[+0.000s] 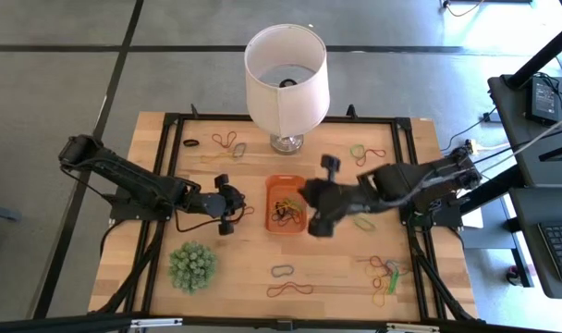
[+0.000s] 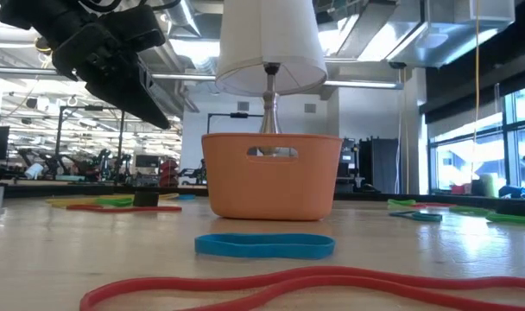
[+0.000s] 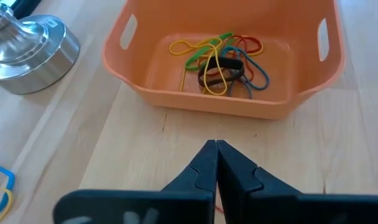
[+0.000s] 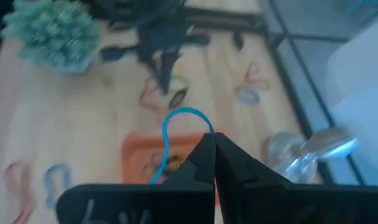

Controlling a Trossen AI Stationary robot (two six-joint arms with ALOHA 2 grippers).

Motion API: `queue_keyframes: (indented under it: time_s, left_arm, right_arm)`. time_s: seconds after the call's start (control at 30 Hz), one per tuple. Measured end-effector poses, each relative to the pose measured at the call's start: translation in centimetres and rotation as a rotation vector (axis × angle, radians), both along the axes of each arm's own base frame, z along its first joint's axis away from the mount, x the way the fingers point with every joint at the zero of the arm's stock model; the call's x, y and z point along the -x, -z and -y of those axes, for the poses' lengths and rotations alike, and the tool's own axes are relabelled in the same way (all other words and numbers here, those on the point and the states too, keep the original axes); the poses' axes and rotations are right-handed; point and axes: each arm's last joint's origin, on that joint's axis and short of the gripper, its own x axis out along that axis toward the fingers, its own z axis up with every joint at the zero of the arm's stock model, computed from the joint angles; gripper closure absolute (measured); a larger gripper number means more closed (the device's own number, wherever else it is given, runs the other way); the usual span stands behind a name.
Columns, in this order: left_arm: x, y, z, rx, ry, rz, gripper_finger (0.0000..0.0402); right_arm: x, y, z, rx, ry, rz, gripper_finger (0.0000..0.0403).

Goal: Pick and place rubber bands into bin
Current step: Put the blue rubber band into the orange bin

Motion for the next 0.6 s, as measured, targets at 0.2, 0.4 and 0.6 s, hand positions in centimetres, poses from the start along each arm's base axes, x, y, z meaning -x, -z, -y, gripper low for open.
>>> queue_keyframes:
  time_s: [0.2,0.4,0.6]
  left_arm:
    - [0.0,0.0,0.0,0.0,0.0,0.0,0.0398]
    - [0.0,0.0,0.0,0.0,0.0,0.0,0.0399]
    - [0.0,0.0,0.0,0.0,0.0,-0.001,0.0397]
  right_arm:
    - [-1.8,1.5,3.4,0.002,0.044,-0.056,0.0402]
    - [-3.9,6.0,5.5,-0.052,0.063,-0.179,0.0402]
    - [-5.3,11.6,6.2,-0.123,0.062,-0.261,0.0403]
